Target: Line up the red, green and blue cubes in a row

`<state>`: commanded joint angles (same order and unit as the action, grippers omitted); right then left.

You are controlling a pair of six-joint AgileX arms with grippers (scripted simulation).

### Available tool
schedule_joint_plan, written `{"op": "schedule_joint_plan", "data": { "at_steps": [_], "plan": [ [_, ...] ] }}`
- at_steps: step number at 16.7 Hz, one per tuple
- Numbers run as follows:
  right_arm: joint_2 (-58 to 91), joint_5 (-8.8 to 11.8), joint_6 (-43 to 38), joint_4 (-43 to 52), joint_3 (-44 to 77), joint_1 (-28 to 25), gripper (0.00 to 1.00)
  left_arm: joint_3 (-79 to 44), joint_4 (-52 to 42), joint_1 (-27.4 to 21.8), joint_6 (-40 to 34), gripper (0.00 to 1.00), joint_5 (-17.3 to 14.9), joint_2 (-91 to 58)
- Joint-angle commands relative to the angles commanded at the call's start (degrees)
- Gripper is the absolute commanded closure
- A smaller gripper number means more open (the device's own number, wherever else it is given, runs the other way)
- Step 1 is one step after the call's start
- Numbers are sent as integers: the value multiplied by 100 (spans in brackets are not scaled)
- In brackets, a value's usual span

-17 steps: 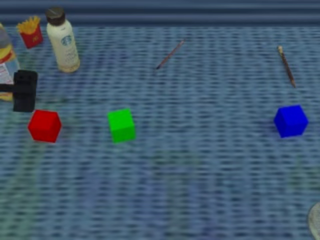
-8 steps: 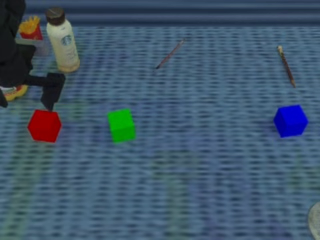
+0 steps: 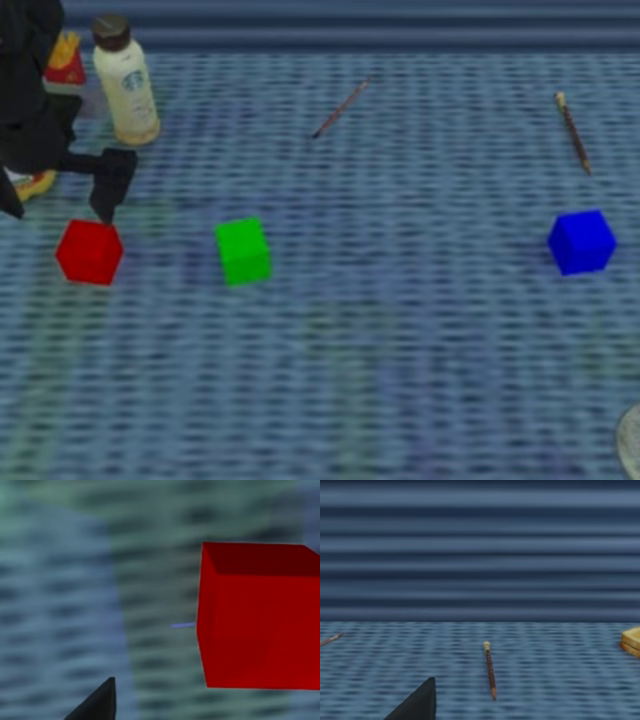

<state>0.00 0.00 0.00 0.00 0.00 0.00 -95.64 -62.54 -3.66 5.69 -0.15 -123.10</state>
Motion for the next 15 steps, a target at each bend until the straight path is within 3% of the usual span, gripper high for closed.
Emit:
{"op": "schedule_joint_plan", "data": {
  "at_steps": [4,10,15],
  "plan": [
    [0,0,0,0,0,0,0,167,240,15,15,0,-1,-92],
    [0,0,0,0,0,0,0,851,1566,9,17,0,-7,-684],
    [0,0,0,0,0,0,0,926,1690,7,17,0,-7,-764]
  ]
}}
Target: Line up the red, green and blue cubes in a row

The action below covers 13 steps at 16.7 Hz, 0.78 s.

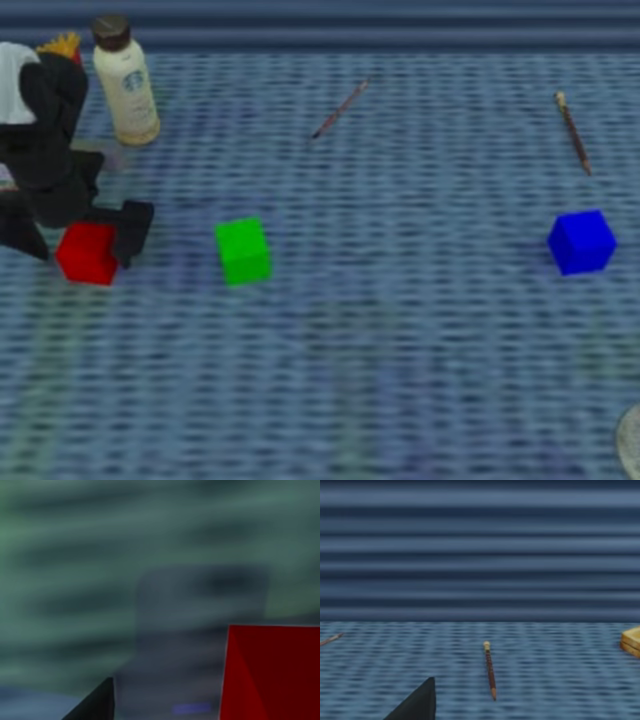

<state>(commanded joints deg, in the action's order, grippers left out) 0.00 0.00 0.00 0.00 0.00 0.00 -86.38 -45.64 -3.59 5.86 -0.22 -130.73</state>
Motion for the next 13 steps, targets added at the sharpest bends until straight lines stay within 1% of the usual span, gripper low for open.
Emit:
{"op": "schedule_joint_plan", "data": {
  "at_steps": [13],
  "plan": [
    [0,0,0,0,0,0,0,0,0,0,0,98,0,0]
  ]
}}
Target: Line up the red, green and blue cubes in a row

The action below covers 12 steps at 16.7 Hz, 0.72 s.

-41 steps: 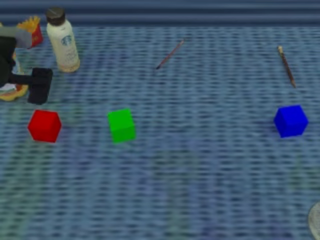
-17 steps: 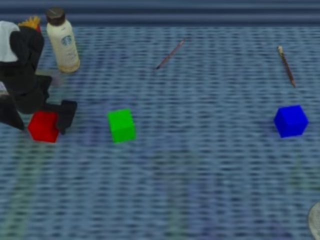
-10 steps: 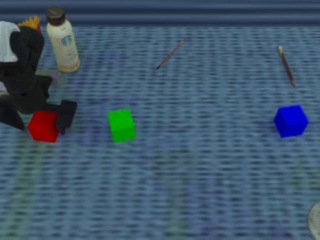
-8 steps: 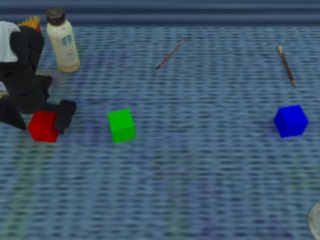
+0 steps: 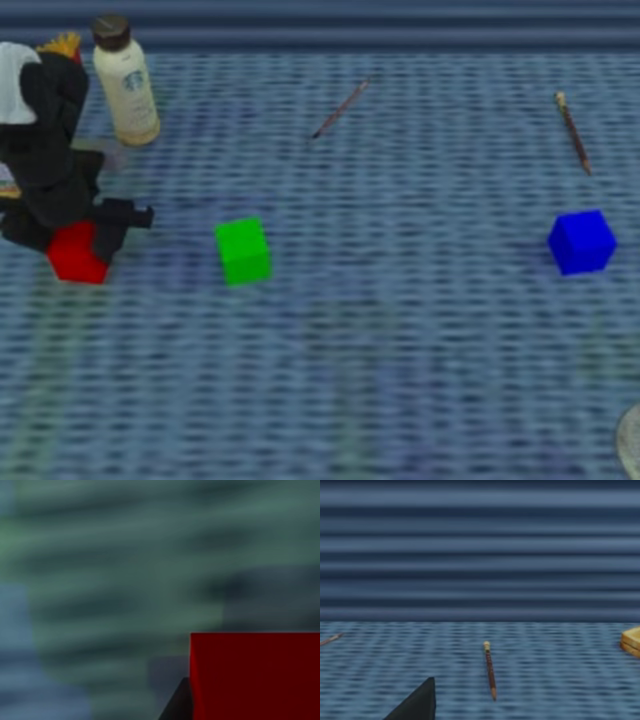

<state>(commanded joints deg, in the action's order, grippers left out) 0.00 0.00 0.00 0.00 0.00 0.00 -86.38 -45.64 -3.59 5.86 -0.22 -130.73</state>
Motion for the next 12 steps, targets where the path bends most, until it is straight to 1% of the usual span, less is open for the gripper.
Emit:
{"op": "schedule_joint_plan", "data": {
  "at_steps": [1,8,12],
  "plan": [
    [0,0,0,0,0,0,0,0,0,0,0,100,0,0],
    [0,0,0,0,0,0,0,0,0,0,0,100,0,0],
    [0,0,0,0,0,0,0,-213,-296,20,0,100,-12,248]
  ]
}}
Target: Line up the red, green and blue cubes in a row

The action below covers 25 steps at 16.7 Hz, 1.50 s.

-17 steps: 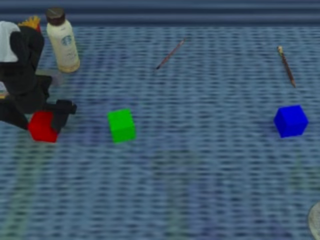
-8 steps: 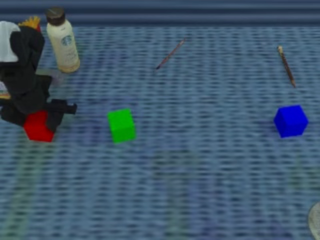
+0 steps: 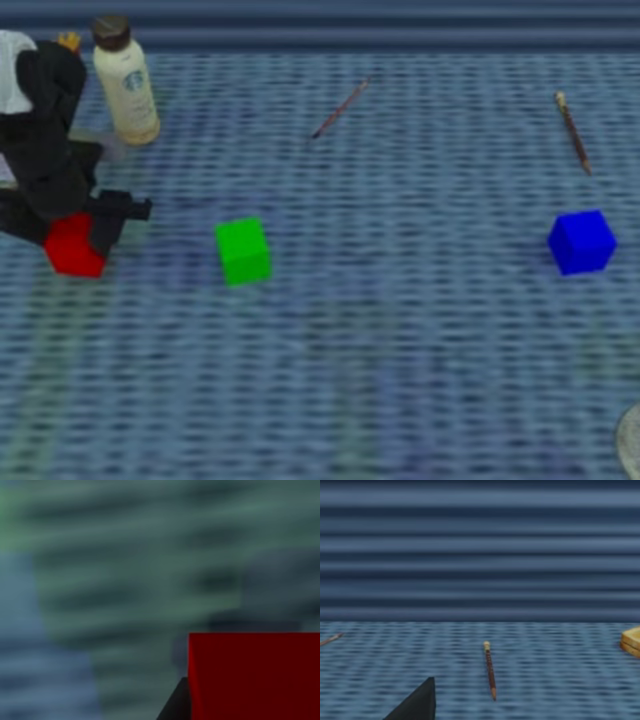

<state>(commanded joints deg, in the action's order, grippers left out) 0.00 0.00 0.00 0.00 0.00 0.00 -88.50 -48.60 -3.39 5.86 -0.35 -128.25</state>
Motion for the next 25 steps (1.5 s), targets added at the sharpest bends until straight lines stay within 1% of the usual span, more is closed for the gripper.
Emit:
{"op": "schedule_joint_plan", "data": {
  "at_steps": [5,11,13,16,22,25],
  "plan": [
    [0,0,0,0,0,0,0,-511,-999,88,-20,100,5,429],
    [0,0,0,0,0,0,0,-547,-1066,52,-23,100,8,477],
    [0,0,0,0,0,0,0,-483,-1064,-143,-211,100,14,533],
    [0,0,0,0,0,0,0,-213,-1045,-780,-954,100,32,766],
    [0,0,0,0,0,0,0,708,-980,-2622,-3437,100,67,1506],
    [0,0,0,0,0,0,0,1068,-906,-3329,-4214,100,93,1863]
  ]
}}
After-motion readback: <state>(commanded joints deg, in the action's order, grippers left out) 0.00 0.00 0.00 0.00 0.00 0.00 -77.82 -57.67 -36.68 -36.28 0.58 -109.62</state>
